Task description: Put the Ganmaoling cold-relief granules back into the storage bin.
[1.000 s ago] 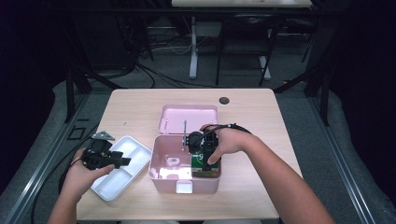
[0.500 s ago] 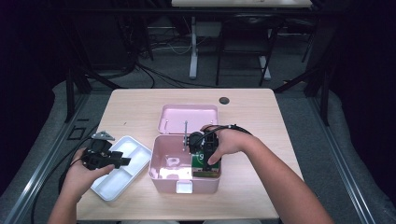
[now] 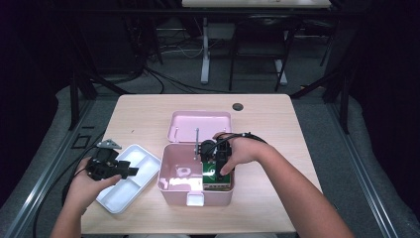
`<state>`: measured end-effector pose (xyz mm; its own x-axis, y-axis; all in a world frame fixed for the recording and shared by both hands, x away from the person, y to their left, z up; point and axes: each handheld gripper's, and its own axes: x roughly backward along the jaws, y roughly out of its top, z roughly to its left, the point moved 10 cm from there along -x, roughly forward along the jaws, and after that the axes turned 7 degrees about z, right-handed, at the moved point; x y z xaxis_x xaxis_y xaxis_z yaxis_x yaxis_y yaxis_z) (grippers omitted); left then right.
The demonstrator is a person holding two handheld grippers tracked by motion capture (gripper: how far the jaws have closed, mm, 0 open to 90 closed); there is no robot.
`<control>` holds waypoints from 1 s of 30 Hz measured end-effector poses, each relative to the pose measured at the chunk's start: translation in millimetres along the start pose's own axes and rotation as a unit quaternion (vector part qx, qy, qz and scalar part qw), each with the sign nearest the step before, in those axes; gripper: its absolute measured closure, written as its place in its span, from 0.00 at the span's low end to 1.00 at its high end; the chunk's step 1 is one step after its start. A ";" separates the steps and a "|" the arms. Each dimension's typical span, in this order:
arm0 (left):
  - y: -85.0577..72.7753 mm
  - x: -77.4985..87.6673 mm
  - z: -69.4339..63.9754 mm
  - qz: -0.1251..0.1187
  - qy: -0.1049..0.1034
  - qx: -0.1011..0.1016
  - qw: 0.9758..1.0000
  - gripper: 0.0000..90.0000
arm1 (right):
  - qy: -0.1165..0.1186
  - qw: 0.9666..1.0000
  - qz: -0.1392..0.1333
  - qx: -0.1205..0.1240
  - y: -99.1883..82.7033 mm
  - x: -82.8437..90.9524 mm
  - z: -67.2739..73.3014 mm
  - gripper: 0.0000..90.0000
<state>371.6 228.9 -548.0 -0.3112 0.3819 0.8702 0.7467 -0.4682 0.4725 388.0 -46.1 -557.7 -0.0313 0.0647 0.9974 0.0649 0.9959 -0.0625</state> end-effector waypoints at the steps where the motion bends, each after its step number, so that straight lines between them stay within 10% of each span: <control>1: 0.1 -0.1 -0.2 0.000 0.000 -0.001 1.000 0.59 | 0.000 1.000 0.000 0.000 -0.8 0.8 0.2 0.18; 30: -0.4 4.2 4.6 -0.005 0.005 0.003 1.000 0.59 | -0.011 0.999 -0.024 -0.026 -26.0 39.7 5.9 0.31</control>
<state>372.7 234.4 -545.2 -0.3246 0.3795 0.8664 0.7471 -0.4589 0.4809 379.2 -69.0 -516.8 -0.0568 0.0184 0.9982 0.1150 0.9933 -0.0118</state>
